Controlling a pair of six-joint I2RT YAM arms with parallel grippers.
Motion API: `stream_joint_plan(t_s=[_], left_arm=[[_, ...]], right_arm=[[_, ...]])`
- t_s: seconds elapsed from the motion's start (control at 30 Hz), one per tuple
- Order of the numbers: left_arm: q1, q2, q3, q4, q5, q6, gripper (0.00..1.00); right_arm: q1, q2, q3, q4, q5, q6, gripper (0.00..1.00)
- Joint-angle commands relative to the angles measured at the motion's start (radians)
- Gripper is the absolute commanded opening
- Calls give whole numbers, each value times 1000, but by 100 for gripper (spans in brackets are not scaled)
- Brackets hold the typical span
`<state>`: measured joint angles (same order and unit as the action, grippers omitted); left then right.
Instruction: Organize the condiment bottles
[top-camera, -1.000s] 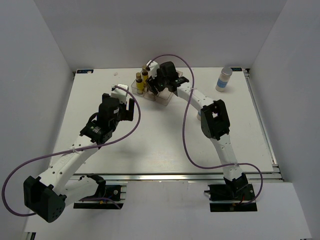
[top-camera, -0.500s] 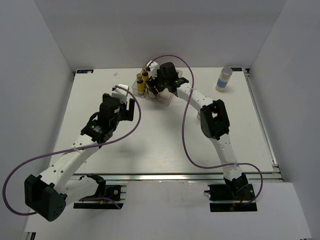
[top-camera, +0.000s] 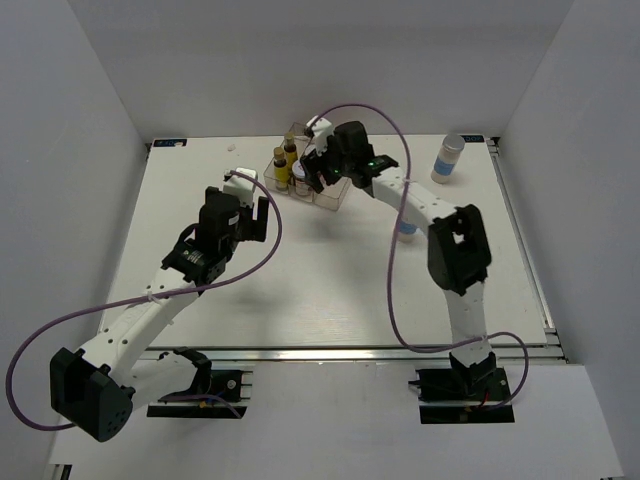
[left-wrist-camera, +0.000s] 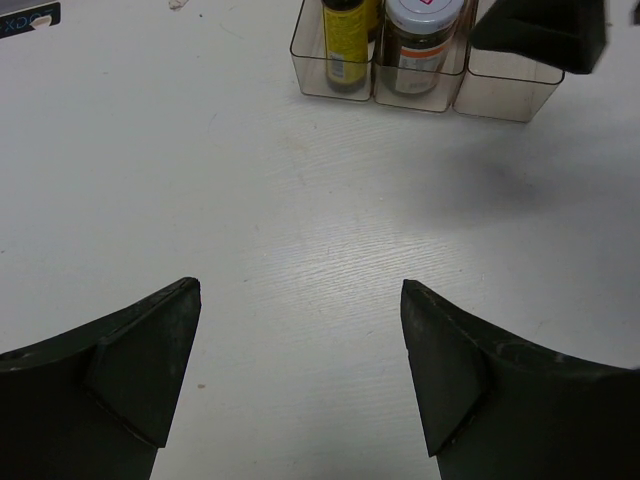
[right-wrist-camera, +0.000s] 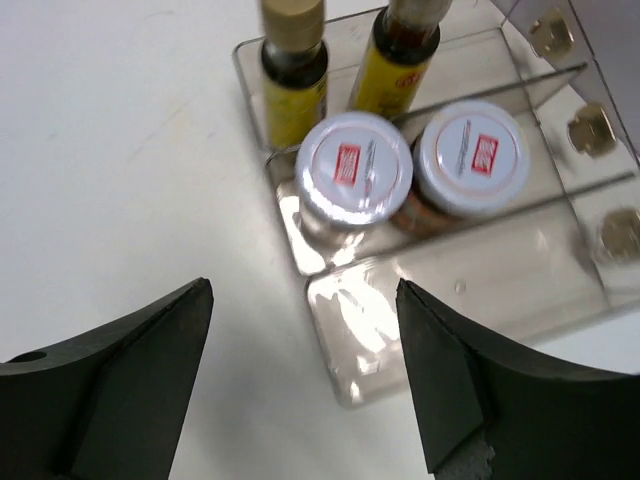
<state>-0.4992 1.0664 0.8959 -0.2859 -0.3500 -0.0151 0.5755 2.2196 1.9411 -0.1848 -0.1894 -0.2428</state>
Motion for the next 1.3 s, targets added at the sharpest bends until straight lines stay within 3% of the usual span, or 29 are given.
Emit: stream_joint_plan(t_s=[0.0, 0.07, 0.17, 0.33, 0.53, 0.63, 0.67, 0.73, 0.77, 0.8, 0.87, 0.9, 1.0, 1.07, 1.1, 1.27], left_arm=[[5, -20, -6, 8, 28, 0, 89], [5, -37, -11, 16, 68, 1, 86], [5, -68, -26, 37, 152, 7, 70], [5, -114, -43, 74, 291, 14, 20], [5, -138, -83, 152, 546, 35, 13], [5, -71, -92, 246, 663, -52, 13], [5, -39, -62, 276, 724, -78, 15], [-12, 90, 0, 278, 749, -140, 20], [-56, 133, 33, 265, 735, -158, 32], [-91, 215, 108, 255, 655, -160, 44], [-207, 349, 194, 222, 548, -148, 69], [-243, 400, 297, 206, 432, -149, 75], [-314, 623, 554, 88, 283, -196, 88], [-344, 772, 671, 19, 237, -218, 91], [-355, 815, 772, 4, 211, -221, 97], [-426, 1070, 1047, -87, 178, -212, 98]], right_arm=[[-15, -263, -165, 64, -35, 75, 80], [-23, -409, -252, 48, -38, 128, 85], [-26, -584, -393, 12, -9, 122, 89], [-87, -834, -599, -25, 100, 117, 89], [-426, -943, -709, -116, -131, 270, 86], [-629, -983, -797, -81, -294, 324, 75], [-717, -986, -800, -99, -341, 336, 57], [-814, -986, -789, -140, -458, 336, 35], [-838, -988, -795, -149, -488, 336, 17], [-854, -994, -803, -153, -536, 332, 12], [-884, -1008, -839, -160, -565, 321, 10], [-893, -1011, -855, -159, -602, 307, 10], [-962, -1012, -867, -157, -695, 277, 12], [-1000, -1005, -864, -183, -708, 261, 12], [-1006, -1002, -879, -183, -732, 255, 12], [-1029, -968, -889, -220, -785, 203, 14]])
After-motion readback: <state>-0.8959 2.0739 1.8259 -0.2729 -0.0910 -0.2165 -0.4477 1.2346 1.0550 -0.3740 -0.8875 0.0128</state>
